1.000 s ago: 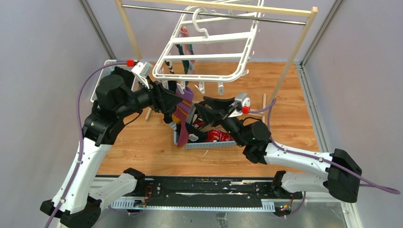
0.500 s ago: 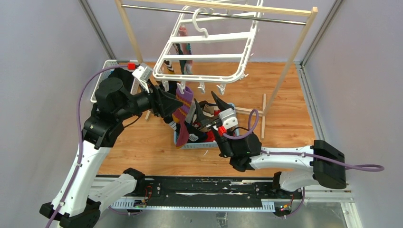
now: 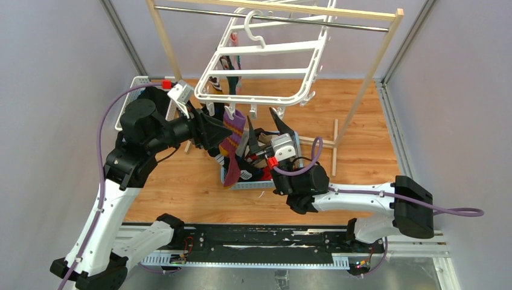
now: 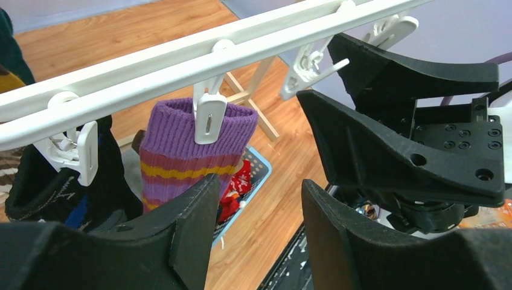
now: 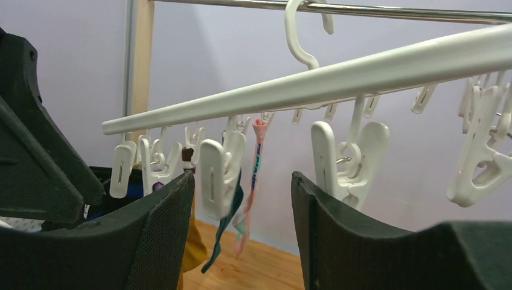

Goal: Clip the socks to the hanger
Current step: Open the clamp at the hanger.

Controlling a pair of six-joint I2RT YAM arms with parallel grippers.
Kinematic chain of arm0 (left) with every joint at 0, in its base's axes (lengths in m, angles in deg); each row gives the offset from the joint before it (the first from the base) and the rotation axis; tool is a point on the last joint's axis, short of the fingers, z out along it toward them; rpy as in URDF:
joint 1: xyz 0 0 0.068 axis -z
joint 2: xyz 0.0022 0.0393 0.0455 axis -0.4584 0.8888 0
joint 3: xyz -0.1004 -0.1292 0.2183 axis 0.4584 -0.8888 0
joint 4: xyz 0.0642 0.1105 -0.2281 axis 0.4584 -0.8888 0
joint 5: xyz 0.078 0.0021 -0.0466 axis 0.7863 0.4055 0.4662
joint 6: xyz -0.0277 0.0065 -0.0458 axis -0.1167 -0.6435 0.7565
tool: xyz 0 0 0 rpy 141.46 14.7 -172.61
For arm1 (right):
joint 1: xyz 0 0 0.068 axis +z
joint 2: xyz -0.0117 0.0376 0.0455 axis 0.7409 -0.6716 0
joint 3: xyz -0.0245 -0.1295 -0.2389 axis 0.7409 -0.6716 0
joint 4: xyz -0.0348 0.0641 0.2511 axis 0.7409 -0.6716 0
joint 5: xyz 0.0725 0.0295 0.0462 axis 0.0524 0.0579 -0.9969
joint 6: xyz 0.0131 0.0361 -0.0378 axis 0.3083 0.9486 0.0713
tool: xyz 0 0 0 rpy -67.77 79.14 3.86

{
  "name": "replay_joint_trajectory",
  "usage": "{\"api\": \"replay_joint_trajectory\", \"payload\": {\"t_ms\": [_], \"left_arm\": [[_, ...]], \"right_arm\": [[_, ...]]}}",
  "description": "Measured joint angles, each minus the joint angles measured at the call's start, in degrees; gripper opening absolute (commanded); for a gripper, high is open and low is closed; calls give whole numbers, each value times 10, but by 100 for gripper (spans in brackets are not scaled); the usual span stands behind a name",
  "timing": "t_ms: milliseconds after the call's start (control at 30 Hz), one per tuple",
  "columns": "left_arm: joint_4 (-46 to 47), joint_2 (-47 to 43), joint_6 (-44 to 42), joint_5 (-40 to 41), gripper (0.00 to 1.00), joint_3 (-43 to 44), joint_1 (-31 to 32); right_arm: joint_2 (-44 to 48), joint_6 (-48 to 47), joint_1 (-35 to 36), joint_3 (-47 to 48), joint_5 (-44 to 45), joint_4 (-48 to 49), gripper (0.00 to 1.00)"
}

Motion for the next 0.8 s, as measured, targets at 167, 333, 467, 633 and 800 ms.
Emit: {"api": "replay_joint_trajectory", "payload": {"t_ms": [167,333,467,633,800], "left_arm": [[0,0,4,-3,56,2,0],[0,-1,12,-3,56,6,0],[0,-1,15,-3,56,12,0],[0,-3,15,-3,56,14,0],[0,-3,15,-3,55,14,0]], "right_arm": [[0,0,-12,0,0,-2,53],[-2,0,-17,0,-7,-7,53],[-19,-3,-17,1,-10,-7,55],[-35,-7,-17,1,-11,-7,56],[-42,-11,-17,11,-15,-5,50]]}}
